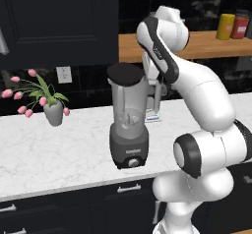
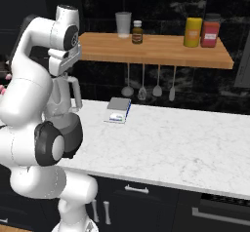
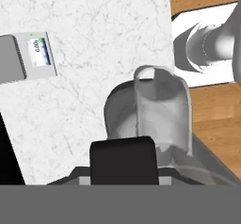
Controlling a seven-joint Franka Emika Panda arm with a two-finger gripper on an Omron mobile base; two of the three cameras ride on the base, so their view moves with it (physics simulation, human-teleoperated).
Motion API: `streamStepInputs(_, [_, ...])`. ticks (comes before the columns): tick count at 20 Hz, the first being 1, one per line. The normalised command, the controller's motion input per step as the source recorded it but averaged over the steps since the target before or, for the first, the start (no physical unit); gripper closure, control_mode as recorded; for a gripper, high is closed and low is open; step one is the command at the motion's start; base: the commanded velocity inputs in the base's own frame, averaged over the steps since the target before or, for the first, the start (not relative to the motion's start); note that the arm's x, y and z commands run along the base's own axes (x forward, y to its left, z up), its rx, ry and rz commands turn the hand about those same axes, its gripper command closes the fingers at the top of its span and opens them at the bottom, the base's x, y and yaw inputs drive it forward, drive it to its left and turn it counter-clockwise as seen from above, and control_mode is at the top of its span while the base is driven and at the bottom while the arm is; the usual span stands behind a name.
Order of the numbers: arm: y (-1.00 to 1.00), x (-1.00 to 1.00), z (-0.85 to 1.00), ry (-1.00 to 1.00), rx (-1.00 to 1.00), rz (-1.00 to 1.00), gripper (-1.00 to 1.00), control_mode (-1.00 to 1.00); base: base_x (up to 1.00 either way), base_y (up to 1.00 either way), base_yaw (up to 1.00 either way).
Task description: Close the lid blender by securely placing the lid on top.
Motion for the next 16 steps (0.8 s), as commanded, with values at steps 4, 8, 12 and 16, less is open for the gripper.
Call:
streamStepInputs(4, [0.0,-0.38,-0.02,0.03,-0.05,0.0,1.0,-1.0,0.0,0.0,0.0])
streamStepInputs(8, [0.0,-0.62,-0.09,0.0,-0.04,0.0,1.0,-1.0,0.0,0.0,0.0])
streamStepInputs(12, [0.0,-0.1,-0.14,0.0,-0.04,0.02,1.0,-1.0,0.0,0.0,0.0])
streamStepInputs(16, [0.0,0.38,-0.15,-0.04,0.0,0.08,1.0,-1.0,0.0,0.0,0.0])
